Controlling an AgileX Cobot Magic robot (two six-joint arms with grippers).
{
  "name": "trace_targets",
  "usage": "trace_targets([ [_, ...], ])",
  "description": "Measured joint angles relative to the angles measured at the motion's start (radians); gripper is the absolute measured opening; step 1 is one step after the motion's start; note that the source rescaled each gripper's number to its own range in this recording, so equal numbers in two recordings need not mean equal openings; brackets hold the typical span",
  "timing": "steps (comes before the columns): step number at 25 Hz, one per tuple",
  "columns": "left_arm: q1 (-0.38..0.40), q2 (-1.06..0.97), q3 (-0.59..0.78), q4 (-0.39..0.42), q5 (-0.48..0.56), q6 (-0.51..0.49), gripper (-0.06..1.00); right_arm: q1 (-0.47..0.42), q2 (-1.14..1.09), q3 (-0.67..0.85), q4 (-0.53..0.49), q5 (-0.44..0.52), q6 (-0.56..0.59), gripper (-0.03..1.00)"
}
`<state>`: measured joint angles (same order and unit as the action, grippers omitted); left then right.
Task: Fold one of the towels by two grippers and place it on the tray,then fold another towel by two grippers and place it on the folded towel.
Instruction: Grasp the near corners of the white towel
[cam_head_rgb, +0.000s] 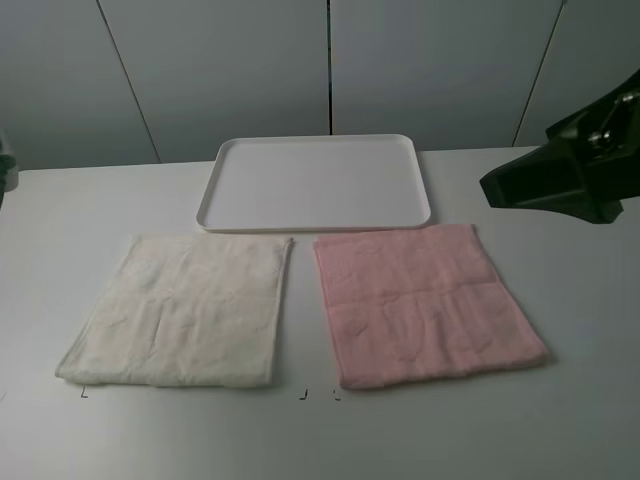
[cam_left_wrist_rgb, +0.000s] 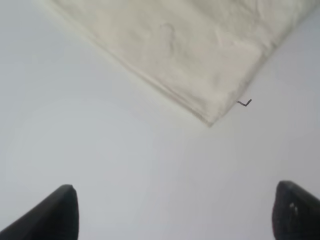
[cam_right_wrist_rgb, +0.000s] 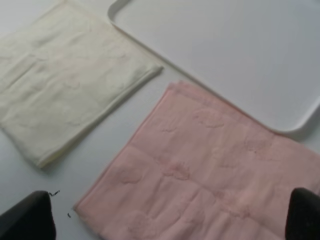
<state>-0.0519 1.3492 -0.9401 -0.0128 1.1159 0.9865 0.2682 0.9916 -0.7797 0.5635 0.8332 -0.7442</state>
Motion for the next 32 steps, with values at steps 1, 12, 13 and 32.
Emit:
trace_targets([
  [1, -0.005, 0.032, 0.000, 0.003, -0.014, 0.046, 0.99, 0.034, 0.030, -0.008, -0.013, -0.007, -0.002, 1.00],
  [12, -0.012, 0.313, -0.002, 0.013, -0.121, 0.271, 0.99, 0.290, 0.301, -0.038, -0.128, -0.083, -0.005, 1.00],
  [13, -0.012, 0.335, -0.002, 0.013, -0.128, 0.284, 0.99, 0.299, 0.321, -0.038, -0.133, -0.087, -0.013, 1.00],
  [32, -0.014, 0.425, 0.216, 0.013, -0.385, 0.589, 0.99, 0.523, 0.652, -0.179, -0.195, -0.148, -0.081, 1.00],
])
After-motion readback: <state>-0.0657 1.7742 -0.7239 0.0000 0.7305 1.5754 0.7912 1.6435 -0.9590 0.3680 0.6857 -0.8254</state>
